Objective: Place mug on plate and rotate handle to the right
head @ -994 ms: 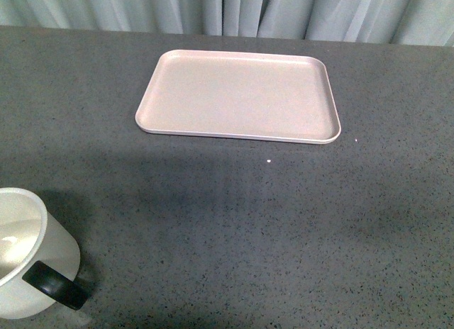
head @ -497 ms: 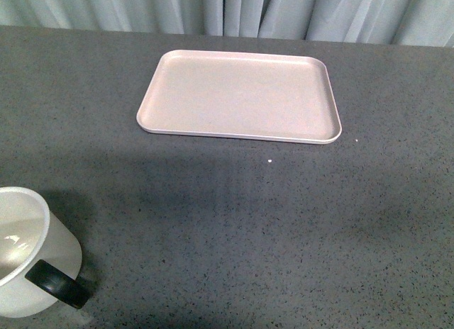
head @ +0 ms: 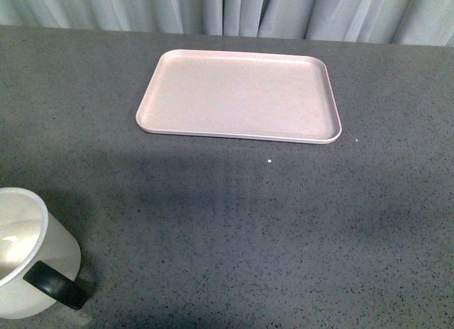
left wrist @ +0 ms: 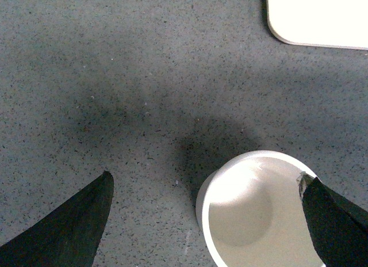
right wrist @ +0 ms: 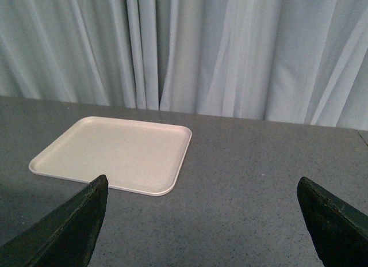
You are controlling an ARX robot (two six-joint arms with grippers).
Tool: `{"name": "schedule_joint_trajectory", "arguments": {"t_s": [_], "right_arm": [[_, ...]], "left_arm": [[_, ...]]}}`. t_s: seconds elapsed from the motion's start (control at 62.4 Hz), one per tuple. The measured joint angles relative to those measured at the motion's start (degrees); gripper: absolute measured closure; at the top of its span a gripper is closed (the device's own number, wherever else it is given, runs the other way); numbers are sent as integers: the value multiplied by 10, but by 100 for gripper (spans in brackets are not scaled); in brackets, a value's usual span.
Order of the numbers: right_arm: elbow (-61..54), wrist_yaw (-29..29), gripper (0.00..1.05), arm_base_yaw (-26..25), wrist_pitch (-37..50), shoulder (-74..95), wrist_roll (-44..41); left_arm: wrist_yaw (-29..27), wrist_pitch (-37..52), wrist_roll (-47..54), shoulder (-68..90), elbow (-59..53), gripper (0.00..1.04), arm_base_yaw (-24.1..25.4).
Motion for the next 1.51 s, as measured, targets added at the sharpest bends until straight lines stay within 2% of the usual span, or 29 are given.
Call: {"name": "schedule_joint_trajectory", "arguments": {"t_s": [0.225, 0.337, 0.609, 1.235, 1.508], "right_arm": [[0, 0, 9, 0, 0, 0, 0], [0, 0, 9, 0, 0, 0, 0], [0, 0, 9, 0, 0, 0, 0], [0, 0, 9, 0, 0, 0, 0], [0, 0, 9, 0, 0, 0, 0]], "left_arm": [[-2, -8, 21, 52, 28, 9, 0], [23, -20, 30, 65, 29, 9, 2], [35, -30, 61, 107, 37, 9, 13], [14, 1, 93, 231, 58, 10, -5], [6, 4, 95, 242, 58, 50, -10]]}}
